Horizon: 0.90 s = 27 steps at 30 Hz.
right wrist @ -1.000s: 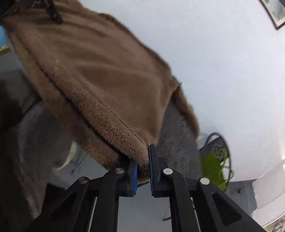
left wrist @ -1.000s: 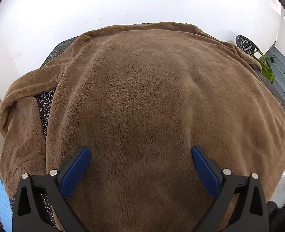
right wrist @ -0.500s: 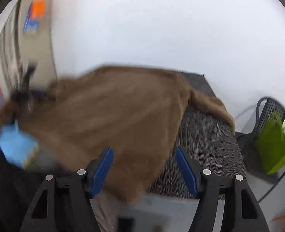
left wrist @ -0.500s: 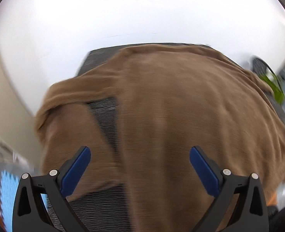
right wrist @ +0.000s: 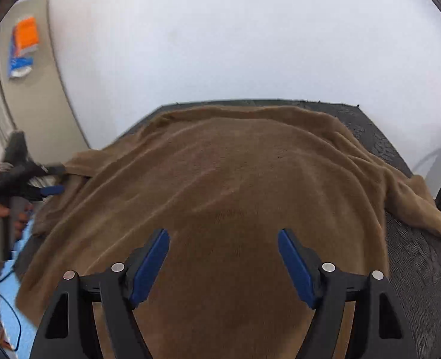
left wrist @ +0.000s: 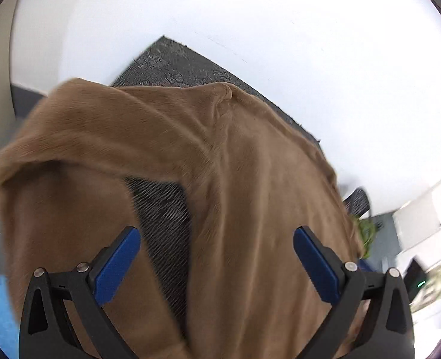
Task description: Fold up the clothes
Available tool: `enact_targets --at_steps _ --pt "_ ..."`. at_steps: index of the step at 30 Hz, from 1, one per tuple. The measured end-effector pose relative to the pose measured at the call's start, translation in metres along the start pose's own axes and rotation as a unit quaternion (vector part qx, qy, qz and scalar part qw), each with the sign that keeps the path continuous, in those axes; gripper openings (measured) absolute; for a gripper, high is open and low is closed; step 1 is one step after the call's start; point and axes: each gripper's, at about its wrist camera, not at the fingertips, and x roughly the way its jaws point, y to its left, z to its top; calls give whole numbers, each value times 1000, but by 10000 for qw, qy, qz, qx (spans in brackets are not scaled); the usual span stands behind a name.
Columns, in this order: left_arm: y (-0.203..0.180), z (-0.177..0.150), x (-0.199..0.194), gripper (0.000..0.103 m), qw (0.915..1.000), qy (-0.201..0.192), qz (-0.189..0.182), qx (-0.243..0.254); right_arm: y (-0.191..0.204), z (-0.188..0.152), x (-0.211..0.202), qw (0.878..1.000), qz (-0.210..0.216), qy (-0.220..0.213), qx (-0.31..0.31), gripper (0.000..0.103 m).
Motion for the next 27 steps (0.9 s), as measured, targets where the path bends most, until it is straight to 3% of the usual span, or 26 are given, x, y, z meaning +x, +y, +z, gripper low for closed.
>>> enact_targets --at_steps 1,5,9,11,13,16,20,22,23,24,26,27 --pt "0 7 8 103 9998 72 -142 -129 0 3 8 10000 -81 55 -9 78" --pt "15 32 45 103 9968 281 142 -732 -11 -1 35 9990 -402 183 78 78" --pt "17 46 50 103 9947 -148 372 -944 -13 -14 42 9975 -677 146 -116 78" --pt "18 50 54 103 9930 -287 197 -1130 -15 -16 42 9973 -722 79 -91 78" --pt "23 50 60 103 9886 -188 -331 -1457 -19 -15 41 9971 -764 23 7 78" --pt "21 46 62 102 9831 -65 -698 -1690 -25 -15 47 9968 -770 131 180 78" --pt "13 41 66 103 9835 -78 -798 -1622 -28 -16 50 9969 -727 202 236 78" --pt "13 44 65 103 9837 -314 -696 -1629 -29 -16 51 9969 -704 231 249 78" --pt "13 46 65 93 9836 -430 -638 -1628 -30 -16 51 9970 -692 246 255 78" --pt "15 50 66 60 9864 -488 -369 -1525 -30 -17 52 9970 -680 260 261 78" --pt "19 59 66 8 9893 -605 171 -1314 -31 -17 53 9970 -657 290 274 78" --pt "22 61 65 8 9900 -661 444 -1162 -32 -17 54 9971 -645 304 280 78"
